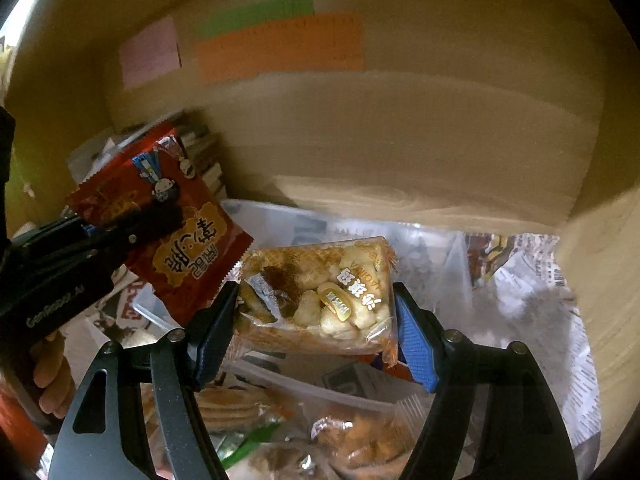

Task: Organize snacks
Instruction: 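Lower the red bag into the clear box with the left tool while the right releases the nut brittle there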

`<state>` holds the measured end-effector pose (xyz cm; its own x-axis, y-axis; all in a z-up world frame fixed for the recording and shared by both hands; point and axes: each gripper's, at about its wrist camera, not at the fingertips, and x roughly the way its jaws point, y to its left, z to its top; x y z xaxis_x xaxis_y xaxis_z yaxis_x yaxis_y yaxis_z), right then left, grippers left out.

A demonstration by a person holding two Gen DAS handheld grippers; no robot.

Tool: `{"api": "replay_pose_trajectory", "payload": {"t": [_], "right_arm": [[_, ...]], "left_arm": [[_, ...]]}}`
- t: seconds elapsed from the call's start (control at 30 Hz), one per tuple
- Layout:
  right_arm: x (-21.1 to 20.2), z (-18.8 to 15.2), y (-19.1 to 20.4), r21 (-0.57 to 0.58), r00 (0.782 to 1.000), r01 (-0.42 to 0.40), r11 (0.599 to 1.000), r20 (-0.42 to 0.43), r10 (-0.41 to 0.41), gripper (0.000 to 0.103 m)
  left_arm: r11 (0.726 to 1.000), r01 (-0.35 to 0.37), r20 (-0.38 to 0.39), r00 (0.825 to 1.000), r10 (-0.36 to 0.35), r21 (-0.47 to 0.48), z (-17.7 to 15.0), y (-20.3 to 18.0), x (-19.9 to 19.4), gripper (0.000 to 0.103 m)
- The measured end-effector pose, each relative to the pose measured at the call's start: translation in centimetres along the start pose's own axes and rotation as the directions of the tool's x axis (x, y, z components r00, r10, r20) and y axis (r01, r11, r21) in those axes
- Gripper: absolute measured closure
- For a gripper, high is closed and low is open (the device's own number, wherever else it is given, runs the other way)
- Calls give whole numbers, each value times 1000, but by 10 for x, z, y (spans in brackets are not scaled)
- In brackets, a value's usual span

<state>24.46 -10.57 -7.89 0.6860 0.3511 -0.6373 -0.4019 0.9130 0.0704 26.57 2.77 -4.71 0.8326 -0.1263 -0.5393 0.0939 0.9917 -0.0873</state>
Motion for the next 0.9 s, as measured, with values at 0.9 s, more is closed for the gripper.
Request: {"api": "replay_pose_trajectory", "payload": {"t": [0.9], "right_arm": [[-2, 4, 2, -64, 999, 35, 997, -37, -37, 23]], "left_arm": [[998, -37, -53, 998, 35, -41, -12, 16, -6, 47]]}}
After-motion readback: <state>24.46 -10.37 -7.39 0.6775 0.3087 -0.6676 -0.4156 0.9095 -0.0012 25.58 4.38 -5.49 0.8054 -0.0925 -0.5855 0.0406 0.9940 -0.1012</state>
